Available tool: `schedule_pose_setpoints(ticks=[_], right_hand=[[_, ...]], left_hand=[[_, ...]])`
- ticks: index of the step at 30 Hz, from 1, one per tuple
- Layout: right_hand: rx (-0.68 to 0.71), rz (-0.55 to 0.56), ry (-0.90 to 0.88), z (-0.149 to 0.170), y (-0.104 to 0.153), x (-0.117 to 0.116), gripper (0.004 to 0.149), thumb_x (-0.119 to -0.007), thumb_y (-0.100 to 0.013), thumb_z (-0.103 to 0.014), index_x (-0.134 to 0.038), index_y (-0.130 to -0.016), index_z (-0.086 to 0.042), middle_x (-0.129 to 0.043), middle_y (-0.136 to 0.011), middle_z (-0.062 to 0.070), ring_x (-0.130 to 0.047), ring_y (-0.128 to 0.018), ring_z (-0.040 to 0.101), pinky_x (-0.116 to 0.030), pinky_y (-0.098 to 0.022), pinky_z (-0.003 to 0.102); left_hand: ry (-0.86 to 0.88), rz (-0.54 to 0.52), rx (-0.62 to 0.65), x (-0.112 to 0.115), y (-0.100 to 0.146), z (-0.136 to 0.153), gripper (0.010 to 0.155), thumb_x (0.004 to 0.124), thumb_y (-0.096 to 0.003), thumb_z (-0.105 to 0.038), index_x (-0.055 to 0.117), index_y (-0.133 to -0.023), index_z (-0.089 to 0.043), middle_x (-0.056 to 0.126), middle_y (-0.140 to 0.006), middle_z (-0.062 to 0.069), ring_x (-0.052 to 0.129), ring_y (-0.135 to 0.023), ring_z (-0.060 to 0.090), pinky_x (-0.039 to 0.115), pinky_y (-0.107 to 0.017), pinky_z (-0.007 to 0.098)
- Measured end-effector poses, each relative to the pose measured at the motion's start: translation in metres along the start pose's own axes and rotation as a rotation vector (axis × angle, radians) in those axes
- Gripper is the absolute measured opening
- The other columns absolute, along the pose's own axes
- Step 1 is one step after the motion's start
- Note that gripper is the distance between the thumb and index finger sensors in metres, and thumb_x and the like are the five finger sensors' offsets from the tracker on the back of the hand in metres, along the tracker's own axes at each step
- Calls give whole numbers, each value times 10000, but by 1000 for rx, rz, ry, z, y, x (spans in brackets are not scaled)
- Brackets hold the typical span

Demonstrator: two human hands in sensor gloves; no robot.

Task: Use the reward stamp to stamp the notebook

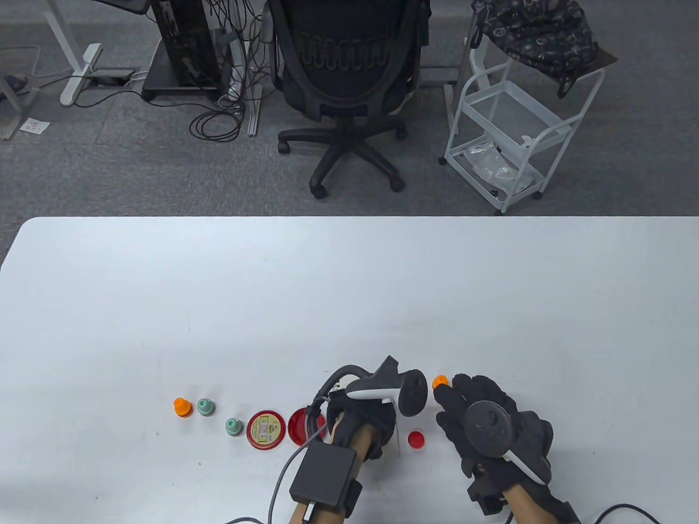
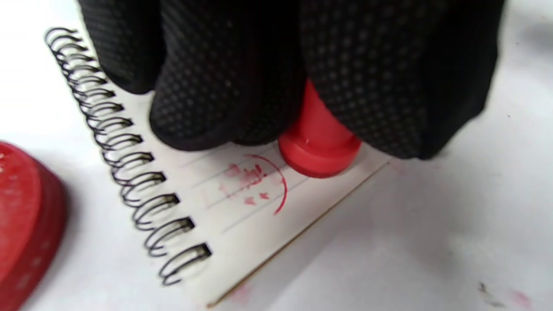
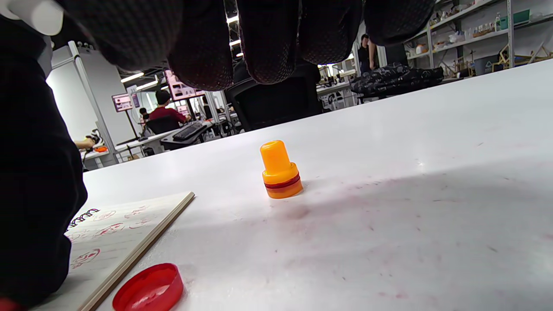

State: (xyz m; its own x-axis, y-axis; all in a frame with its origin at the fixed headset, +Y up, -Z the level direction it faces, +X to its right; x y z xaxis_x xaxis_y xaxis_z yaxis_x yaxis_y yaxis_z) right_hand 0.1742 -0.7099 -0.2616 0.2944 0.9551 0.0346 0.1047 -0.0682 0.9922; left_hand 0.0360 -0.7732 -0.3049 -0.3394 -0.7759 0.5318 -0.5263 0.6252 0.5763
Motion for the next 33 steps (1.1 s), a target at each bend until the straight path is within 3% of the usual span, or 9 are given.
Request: schedule_pose_setpoints(ticks=[8, 16, 21, 27, 31, 33], right_hand=[[2, -2, 1, -1, 0, 0, 538, -741, -411, -474, -746, -928, -325, -651, -1069, 30, -615, -1005, 390, -577, -725, 590], [9, -4, 3, -3, 0, 0, 535, -741, -412, -473, -749, -926, -325, -654, -1067, 30, -618, -1003, 389, -578, -724, 588], [10, 7, -13, -2, 1, 3, 538, -742, -412, -472, -746, -928, -323, -651, -1069, 32, -613, -1005, 393, -577, -724, 589], [11, -4, -12, -3, 0, 0, 540, -742, -412, -472, -742, -931, -322, -654, -1067, 33, -614, -1003, 393, -578, -722, 589], [17, -16, -3, -5, 0, -3, 540, -742, -412, -472, -740, -932, -323, -659, -1064, 37, -618, -1000, 394, -581, -720, 588], [21, -22, 0, -6, 1, -5, 542, -742, -412, -471, -737, -934, -323, -666, -1060, 37, -621, -998, 395, -583, -718, 588]], left_hand=[[-148, -63, 10, -1, 6, -17, 461, 1000, -250, -312, 979, -697, -197, 1017, -614, 130, 1057, -403, 239, 847, -505, 480], [-137, -240, 63, 3, 29, -16, 456, 970, -292, -297, 968, -733, -177, 994, -643, 151, 1031, -429, 253, 824, -517, 495], [-80, -437, 100, 3, 59, -1, 453, 922, -372, -308, 948, -807, -180, 996, -729, 111, 1030, -501, 262, 819, -514, 504], [32, -739, 82, -7, 122, 30, 447, 897, -421, -303, 928, -849, -178, 984, -782, 101, 1027, -539, 272, 818, -516, 506], [124, -910, 48, 0, 153, 56, 450, 886, -438, -308, 917, -866, -172, 978, -795, 102, 1026, -545, 271, 818, -517, 505], [240, -1044, 44, 12, 167, 72, 452, 879, -447, -313, 912, -873, -166, 976, -794, 105, 1025, -539, 267, 821, -511, 504]])
Point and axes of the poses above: the tracker on the back of each hand, its own z axis roughly to the little-finger side, its own y axis roughly from the fingertips to the wrist, x = y × z, the point moved 5 cm from there along -y, roughly from the wrist to the fingertips
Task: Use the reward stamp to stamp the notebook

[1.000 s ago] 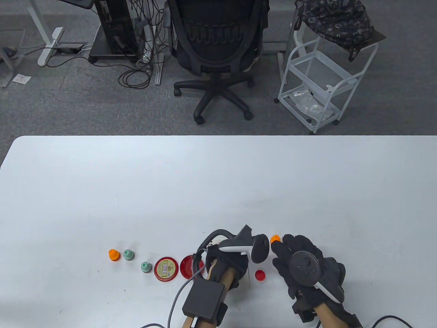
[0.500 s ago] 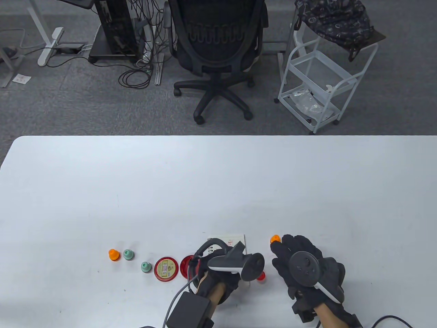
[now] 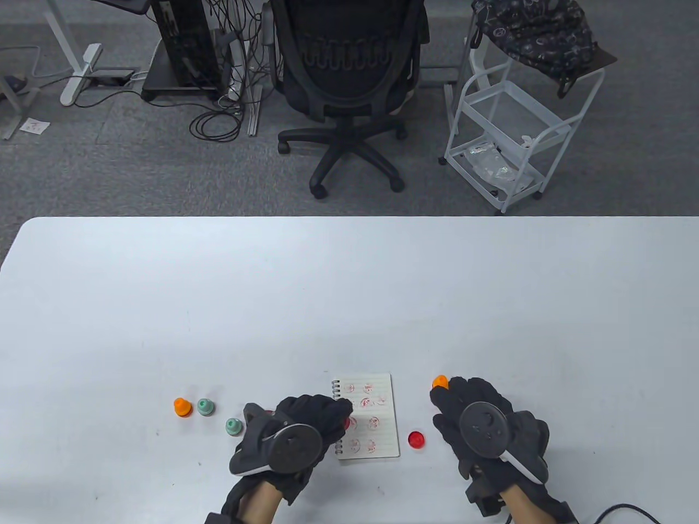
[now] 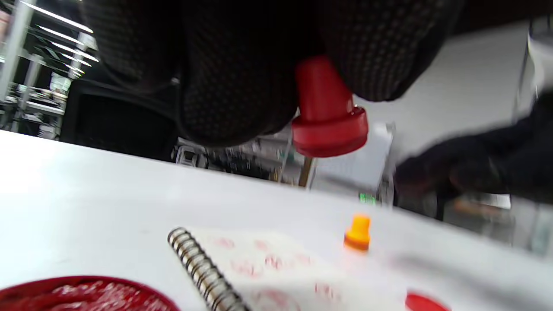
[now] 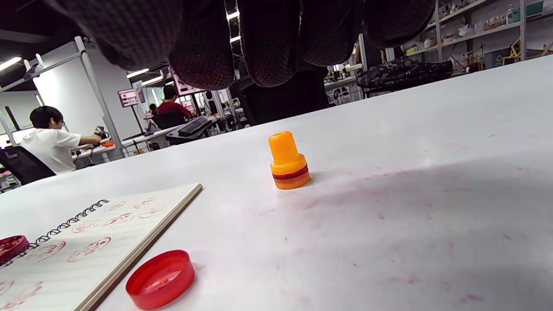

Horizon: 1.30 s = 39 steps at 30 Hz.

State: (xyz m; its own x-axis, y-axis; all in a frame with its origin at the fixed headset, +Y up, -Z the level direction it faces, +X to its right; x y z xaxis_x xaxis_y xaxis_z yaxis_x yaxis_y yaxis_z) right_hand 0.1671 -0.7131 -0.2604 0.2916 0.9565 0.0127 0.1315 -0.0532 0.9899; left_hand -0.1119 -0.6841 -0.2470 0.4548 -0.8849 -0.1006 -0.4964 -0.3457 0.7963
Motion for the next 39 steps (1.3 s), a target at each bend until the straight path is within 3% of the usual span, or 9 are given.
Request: schedule_pose_setpoints(ticks=[2, 4, 9, 14, 25, 31, 39], right_hand=[[5, -11, 0, -2, 0, -3, 544, -744, -413, -470, -733, -936, -321, -670, -1057, 38, -625, -996, 394, -587, -717, 586], [8, -34, 3, -4, -1, -8, 551, -746, -411, -469, -723, -942, -320, -678, -1052, 39, -632, -991, 392, -593, -713, 585], [-6, -39, 14, -5, -2, -11, 562, -748, -412, -468, -708, -951, -316, -685, -1048, 41, -636, -988, 395, -595, -711, 581], [-2, -88, -5, -7, -3, -20, 581, -753, -409, -469, -687, -964, -306, -686, -1045, 40, -635, -987, 396, -596, -709, 581], [52, -204, 71, -23, -4, -43, 646, -771, -392, -480, -625, -992, -290, -655, -1057, 35, -609, -996, 399, -589, -712, 580], [39, -347, 102, -25, -4, -74, 703, -776, -374, -500, -579, -1007, -264, -634, -1027, 39, -606, -980, 382, -588, -709, 571], [70, -343, 296, -38, -5, -86, 728, -768, -377, -495, -507, -1015, -260, -531, -1016, 41, -560, -958, 380, -548, -721, 561]], left_hand=[[145, -95, -50, -1, 13, 16, 451, 882, -453, -313, 925, -869, -145, 989, -773, 119, 1028, -511, 268, 827, -495, 504], [275, -76, -62, -2, 16, 25, 456, 870, -466, -299, 915, -883, -120, 975, -787, 142, 1015, -524, 298, 810, -500, 524], [265, -173, -54, -23, 20, 33, 458, 857, -472, -317, 908, -888, -132, 976, -787, 126, 1018, -525, 276, 817, -501, 509], [331, -208, -61, -24, 20, 35, 456, 858, -475, -316, 911, -886, -126, 979, -781, 129, 1019, -517, 278, 818, -496, 510], [287, -151, -40, -16, 20, 29, 456, 853, -478, -326, 915, -882, -123, 987, -769, 124, 1024, -507, 271, 824, -492, 504], [271, -130, -29, -12, 20, 25, 457, 852, -477, -329, 918, -879, -122, 989, -765, 124, 1025, -503, 270, 825, -488, 504], [251, -104, -22, -10, 18, 24, 456, 852, -478, -328, 917, -880, -123, 991, -763, 125, 1025, -502, 271, 825, -488, 504]])
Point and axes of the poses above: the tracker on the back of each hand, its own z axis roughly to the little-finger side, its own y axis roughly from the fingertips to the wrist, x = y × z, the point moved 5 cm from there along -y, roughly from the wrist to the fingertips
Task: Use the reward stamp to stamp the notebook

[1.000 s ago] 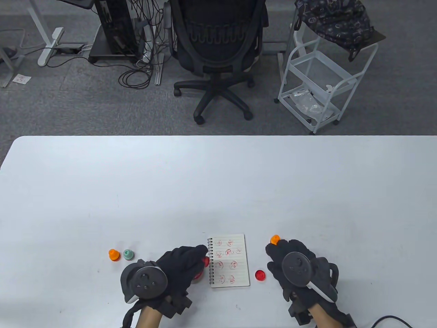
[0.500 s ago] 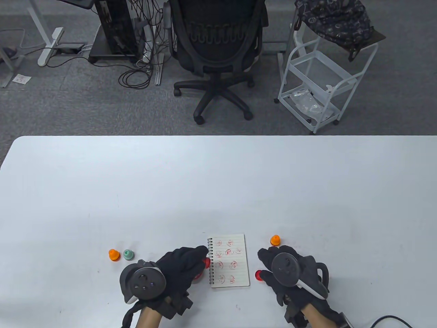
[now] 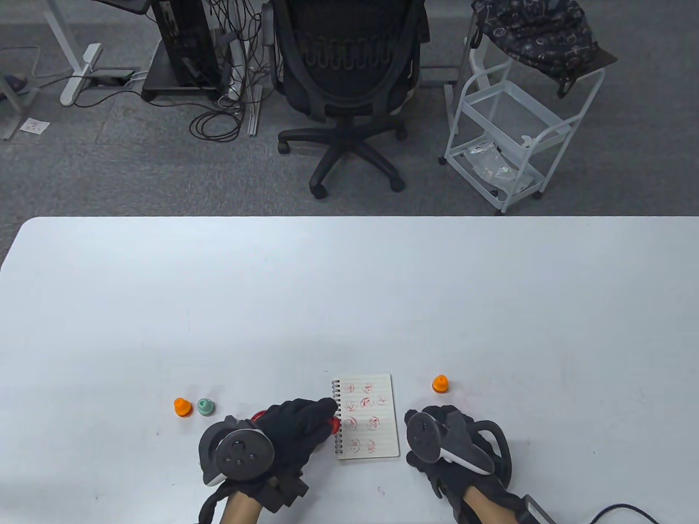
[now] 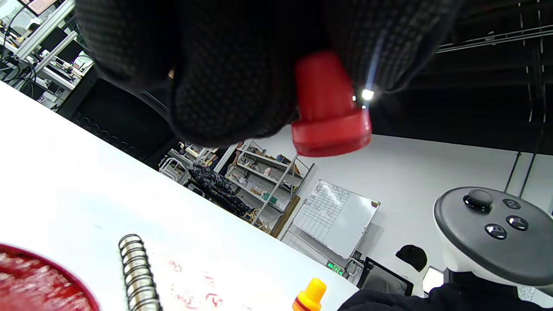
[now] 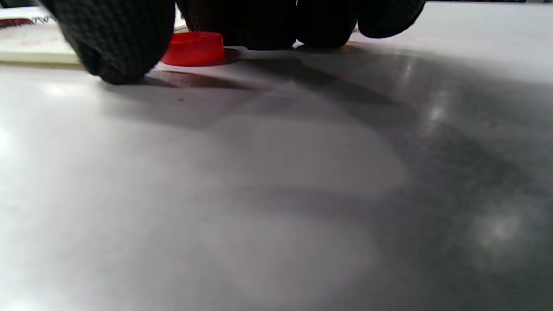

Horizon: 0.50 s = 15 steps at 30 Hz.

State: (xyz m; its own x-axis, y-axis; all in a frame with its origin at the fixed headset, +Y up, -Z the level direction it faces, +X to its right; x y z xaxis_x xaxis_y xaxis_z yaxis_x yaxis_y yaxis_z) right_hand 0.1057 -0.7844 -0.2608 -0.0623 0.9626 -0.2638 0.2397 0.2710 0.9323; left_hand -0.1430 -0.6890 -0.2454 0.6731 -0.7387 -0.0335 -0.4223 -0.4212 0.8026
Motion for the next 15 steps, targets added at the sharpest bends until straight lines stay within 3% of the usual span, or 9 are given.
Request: schedule_pose_setpoints(ticks=[15], right_hand=[[-16, 117, 50, -2, 0, 9, 590, -794, -379, -440, -663, -939, -308, -698, -946, 4, -726, -903, 332, -641, -701, 544]], left_hand=[[-21, 39, 16, 7, -2, -5, 455, 851, -478, -327, 919, -879, -123, 990, -764, 126, 1025, -505, 272, 825, -489, 506]])
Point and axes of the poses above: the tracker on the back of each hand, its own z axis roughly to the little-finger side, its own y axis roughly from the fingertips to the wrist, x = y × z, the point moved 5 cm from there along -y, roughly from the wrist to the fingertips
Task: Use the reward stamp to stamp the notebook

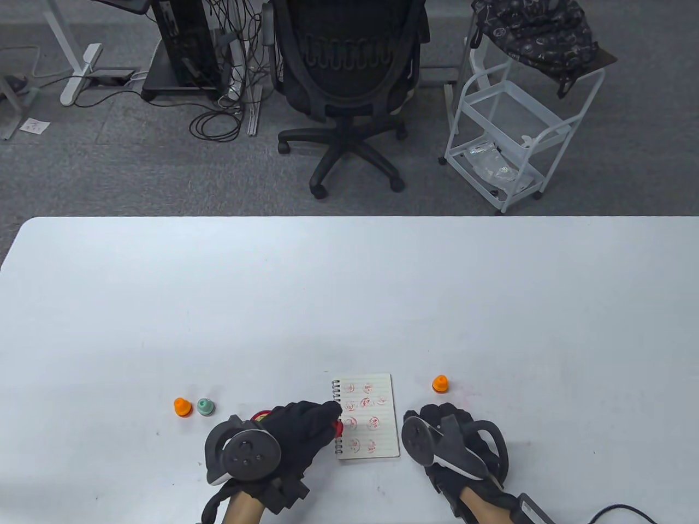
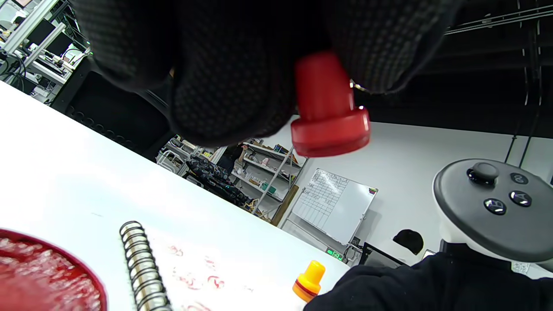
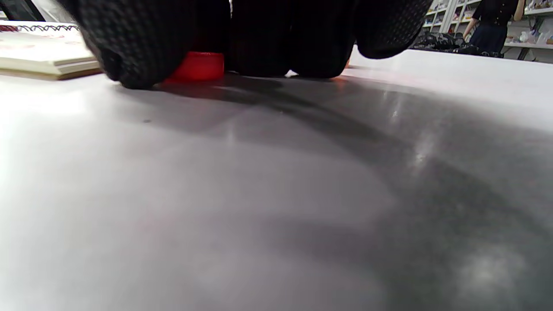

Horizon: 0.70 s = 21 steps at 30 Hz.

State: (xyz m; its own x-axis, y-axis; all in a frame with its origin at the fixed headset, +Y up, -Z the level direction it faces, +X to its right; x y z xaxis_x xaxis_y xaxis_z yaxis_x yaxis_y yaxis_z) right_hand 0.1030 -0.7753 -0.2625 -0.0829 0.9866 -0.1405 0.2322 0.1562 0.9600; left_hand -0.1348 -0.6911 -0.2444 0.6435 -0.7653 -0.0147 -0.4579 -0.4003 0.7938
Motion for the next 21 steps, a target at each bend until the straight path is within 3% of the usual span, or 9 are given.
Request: schedule_pose_setpoints(ticks=[5, 13, 21], right_hand=[[3, 1, -94, 6, 1, 6, 584, -807, -383, -423, -677, -936, -286, -715, -959, 21, -761, -901, 362, -677, -681, 558], [49, 74, -425, 17, 6, 25, 566, -837, -404, -306, -669, -943, -274, -674, -983, 53, -813, -863, 339, -721, -643, 550], [178, 154, -674, 2, 18, 44, 546, -843, -402, -323, -719, -931, -270, -684, -977, 35, -808, -855, 322, -699, -652, 546]], left_hand=[[6, 21, -1, 3, -1, -1, 456, 850, -479, -325, 916, -883, -122, 989, -768, 127, 1024, -508, 277, 822, -490, 509], [18, 30, 8, 7, -3, -3, 455, 850, -480, -325, 916, -883, -124, 988, -769, 126, 1023, -509, 276, 822, -492, 508], [109, -5, 36, 8, -4, -14, 459, 850, -480, -320, 910, -890, -123, 986, -772, 129, 1022, -511, 277, 821, -492, 510]])
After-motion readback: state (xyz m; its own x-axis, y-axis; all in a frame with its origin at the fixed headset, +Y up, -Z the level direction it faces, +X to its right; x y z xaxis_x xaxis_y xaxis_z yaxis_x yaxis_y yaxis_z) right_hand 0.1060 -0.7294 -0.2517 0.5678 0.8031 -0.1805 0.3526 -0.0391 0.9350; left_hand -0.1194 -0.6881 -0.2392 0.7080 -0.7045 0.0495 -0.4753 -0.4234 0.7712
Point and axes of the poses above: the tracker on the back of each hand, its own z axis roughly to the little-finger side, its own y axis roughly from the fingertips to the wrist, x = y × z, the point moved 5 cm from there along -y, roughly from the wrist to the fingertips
